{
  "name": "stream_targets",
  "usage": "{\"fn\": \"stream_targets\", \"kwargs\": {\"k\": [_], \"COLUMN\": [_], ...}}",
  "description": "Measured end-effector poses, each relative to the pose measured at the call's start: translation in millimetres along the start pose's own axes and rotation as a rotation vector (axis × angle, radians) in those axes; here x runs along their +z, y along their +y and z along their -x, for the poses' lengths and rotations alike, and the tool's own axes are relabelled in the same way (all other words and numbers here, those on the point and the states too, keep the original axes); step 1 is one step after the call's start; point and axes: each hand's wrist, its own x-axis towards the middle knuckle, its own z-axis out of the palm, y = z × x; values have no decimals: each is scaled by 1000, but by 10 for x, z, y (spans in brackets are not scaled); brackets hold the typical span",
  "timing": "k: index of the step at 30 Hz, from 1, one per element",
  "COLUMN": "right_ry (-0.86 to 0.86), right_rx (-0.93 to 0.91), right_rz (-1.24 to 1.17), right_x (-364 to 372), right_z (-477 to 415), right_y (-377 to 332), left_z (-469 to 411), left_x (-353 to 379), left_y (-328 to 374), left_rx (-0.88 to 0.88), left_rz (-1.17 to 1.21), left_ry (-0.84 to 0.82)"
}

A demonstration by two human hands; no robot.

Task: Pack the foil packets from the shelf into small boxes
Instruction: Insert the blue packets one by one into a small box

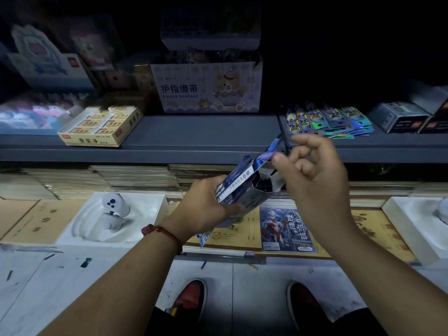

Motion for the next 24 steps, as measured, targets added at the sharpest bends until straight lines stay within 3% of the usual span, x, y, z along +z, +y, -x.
{"fn": "stream_targets", "kwargs": {"k": [6,13,19,24], "right_ry": [-131,-79,133,393], "right_rx": [-13,12,-34,-26], "right_rz": [101,243,58,-109], "right_x": [63,113,20,-146], "right_z": [54,32,-26,-155], "right_y": [-8,100,5,-89], "left_z": [-2,-18,-27,-21], "left_x": [-1,13,-17,-30], "left_y": [-7,34,49,13], "left_rx": [18,26,16,-106], "left_rz": [-13,-27,-11,170], "left_ry": [2,-22,-21,23]}}
